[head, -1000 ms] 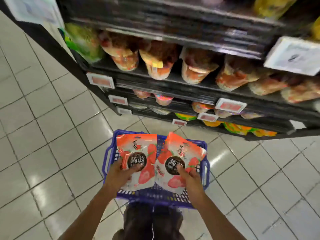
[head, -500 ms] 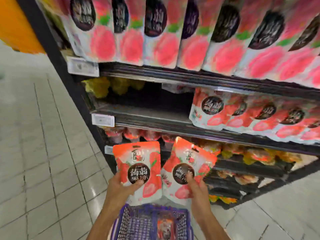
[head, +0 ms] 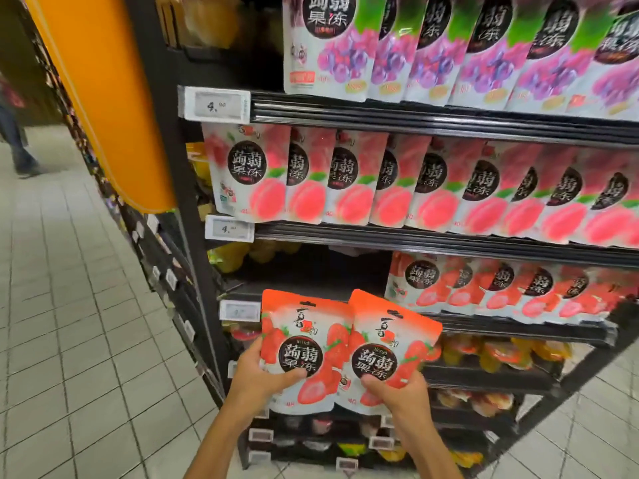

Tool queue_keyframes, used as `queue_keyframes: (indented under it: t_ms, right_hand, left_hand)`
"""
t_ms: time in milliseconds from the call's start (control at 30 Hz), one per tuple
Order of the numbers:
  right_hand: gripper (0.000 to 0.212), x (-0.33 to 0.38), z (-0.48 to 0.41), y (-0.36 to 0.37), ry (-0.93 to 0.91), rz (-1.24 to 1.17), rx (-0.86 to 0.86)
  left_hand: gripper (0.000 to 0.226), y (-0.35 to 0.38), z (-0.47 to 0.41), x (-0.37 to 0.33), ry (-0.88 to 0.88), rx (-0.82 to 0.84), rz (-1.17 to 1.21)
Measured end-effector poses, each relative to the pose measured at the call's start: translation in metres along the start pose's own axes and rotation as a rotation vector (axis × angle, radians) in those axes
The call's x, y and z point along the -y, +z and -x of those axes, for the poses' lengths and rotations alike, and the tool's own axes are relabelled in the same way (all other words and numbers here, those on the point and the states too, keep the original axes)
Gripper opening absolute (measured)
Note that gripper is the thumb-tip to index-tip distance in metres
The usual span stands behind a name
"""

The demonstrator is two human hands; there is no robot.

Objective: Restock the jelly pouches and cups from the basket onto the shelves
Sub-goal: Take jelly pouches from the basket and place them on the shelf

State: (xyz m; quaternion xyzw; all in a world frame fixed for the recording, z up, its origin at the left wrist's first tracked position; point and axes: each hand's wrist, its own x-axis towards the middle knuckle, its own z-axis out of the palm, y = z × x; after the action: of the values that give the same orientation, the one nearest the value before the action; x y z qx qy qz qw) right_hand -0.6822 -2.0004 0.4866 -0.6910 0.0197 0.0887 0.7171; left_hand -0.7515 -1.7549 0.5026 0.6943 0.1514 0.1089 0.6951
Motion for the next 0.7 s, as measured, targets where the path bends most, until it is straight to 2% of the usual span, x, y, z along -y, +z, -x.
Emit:
queue_keyframes:
  t_ms: [133, 333, 433, 467, 600, 700]
  right_hand:
    - [0.064, 0.004, 0.002, 0.008, 0.004, -0.009, -0.11]
    - [0.059, 0.024, -0.001, 0.005, -0.032, 0.025, -0.169]
    - [0.044, 0.036, -0.009, 0.004, -0.122, 0.038, -0.141]
    - [0.044, 0.039, -0.012, 0.003, -0.135, 0.034, -0.14]
    - [0.066, 0.049, -0.03, 0.0, -0.142, 0.064, -0.152]
    - [0.052, 0.056, -0.044, 0.002, -0.166, 0.138, -0.17]
  left_hand:
    - [0.094, -0.007, -0.005, -0.004, 0.028, 0.032, 0.007]
    - [0.091, -0.001, -0.013, -0.007, 0.029, 0.048, 0.042]
    - [0.08, 0.005, -0.017, -0.01, 0.049, 0.045, 0.048]
    - [0.076, 0.008, -0.017, -0.011, 0.051, 0.034, 0.045]
    - [0.072, 0.019, -0.019, -0.014, 0.046, 0.002, 0.052]
    - [0.07, 0.024, -0.02, -0.016, 0.038, -0.008, 0.062]
